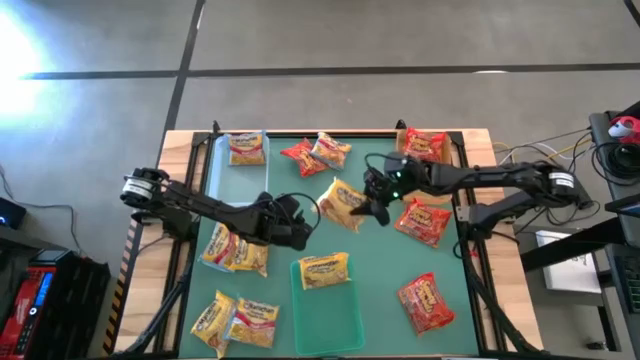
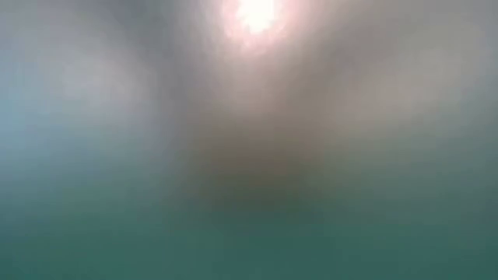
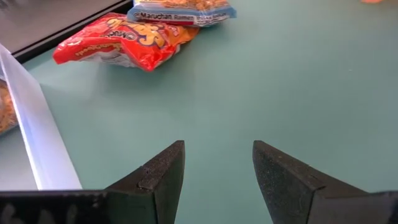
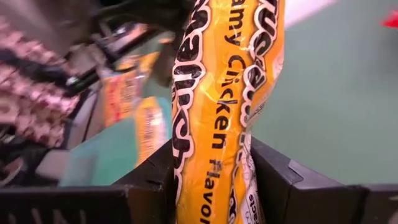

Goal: Sort Maruchan noodles
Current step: Put the right yellow noodle pack into the green bin

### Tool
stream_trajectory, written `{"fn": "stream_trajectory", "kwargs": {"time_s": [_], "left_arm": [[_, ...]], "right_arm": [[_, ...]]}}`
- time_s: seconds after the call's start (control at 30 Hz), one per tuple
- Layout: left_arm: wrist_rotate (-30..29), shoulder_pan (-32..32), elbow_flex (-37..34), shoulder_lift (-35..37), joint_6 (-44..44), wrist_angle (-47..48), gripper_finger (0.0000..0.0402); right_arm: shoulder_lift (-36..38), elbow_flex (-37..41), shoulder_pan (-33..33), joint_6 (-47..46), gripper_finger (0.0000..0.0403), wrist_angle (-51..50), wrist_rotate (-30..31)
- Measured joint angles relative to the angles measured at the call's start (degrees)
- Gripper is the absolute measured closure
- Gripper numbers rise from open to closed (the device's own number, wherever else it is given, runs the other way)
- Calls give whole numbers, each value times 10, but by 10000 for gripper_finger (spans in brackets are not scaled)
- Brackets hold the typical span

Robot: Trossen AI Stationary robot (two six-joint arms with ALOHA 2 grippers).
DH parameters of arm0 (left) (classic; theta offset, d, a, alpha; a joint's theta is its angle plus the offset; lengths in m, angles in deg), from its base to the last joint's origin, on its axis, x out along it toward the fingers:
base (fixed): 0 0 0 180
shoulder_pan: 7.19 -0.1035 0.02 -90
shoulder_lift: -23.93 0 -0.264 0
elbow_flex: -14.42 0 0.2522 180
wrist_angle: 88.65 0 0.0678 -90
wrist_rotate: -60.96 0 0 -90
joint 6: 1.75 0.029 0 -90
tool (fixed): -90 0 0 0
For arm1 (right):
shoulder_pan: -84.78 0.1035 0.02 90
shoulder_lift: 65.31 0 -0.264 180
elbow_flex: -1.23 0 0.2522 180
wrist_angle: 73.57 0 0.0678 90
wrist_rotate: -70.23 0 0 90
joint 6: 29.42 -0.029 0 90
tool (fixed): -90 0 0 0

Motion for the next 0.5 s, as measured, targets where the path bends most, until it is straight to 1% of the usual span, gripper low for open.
{"fn": "stream_trajectory", "kwargs": {"time_s": [0.17, 0.23, 0.37, 0.5], "left_arm": [[0, 7, 5, 7, 3, 0, 228], [0, 8, 6, 12, 4, 2, 228], [0, 10, 7, 26, 7, 9, 228], [1, 12, 7, 42, 16, 8, 228]], "right_arm": [[15, 0, 103, 9, 269, 8, 0], [13, 0, 149, 12, 269, 20, 13], [-4, 0, 240, 31, 269, 45, 76], [-41, 0, 308, 66, 269, 85, 174]]}}
